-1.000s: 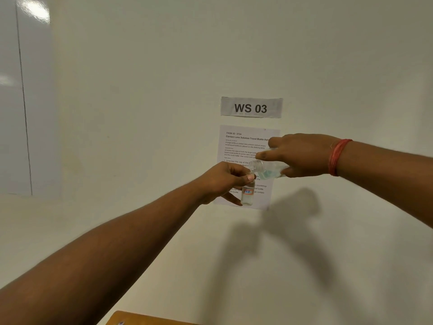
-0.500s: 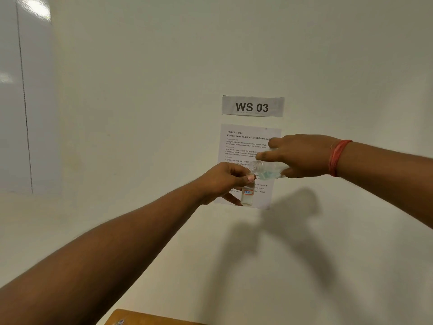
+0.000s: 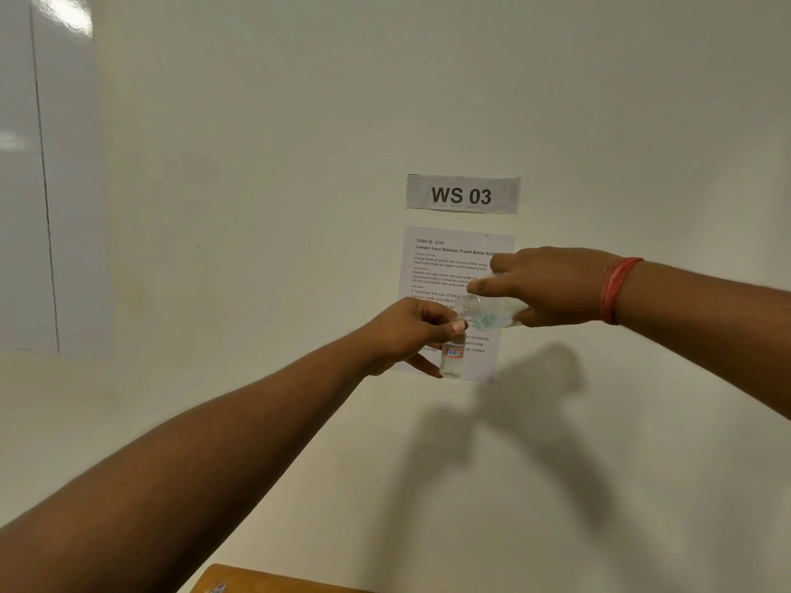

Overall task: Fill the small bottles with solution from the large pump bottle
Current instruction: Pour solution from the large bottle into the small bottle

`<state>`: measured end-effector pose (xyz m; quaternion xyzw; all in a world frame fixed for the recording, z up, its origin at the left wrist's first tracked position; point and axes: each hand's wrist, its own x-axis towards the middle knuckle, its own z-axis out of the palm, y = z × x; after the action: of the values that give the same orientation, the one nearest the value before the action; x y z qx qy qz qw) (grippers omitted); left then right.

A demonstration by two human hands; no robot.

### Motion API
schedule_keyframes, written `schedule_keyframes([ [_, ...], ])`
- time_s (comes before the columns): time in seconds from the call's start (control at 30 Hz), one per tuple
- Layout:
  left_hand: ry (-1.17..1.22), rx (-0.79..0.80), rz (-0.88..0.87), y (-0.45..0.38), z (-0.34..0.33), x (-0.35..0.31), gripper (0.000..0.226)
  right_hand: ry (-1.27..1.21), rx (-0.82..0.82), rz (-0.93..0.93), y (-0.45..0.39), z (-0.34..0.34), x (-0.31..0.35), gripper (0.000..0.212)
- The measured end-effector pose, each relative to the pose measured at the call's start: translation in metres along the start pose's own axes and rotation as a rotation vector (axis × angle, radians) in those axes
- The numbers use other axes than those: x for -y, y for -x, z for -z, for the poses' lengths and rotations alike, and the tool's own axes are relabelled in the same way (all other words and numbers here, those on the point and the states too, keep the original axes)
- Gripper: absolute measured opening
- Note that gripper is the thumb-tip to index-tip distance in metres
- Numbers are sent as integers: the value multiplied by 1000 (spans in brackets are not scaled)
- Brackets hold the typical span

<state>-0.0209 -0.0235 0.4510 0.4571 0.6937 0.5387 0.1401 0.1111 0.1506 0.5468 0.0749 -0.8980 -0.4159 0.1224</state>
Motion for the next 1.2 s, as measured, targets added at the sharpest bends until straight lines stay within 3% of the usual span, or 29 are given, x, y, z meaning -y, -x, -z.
schedule_keyframes([
  [0.9, 17, -1, -3, -1, -6, 5, 23, -24, -28, -4, 3, -13, 0, 73],
  [1.2, 26, -3, -21, 0, -16, 13, 23, -297, -32, -113, 15, -42, 7, 75],
])
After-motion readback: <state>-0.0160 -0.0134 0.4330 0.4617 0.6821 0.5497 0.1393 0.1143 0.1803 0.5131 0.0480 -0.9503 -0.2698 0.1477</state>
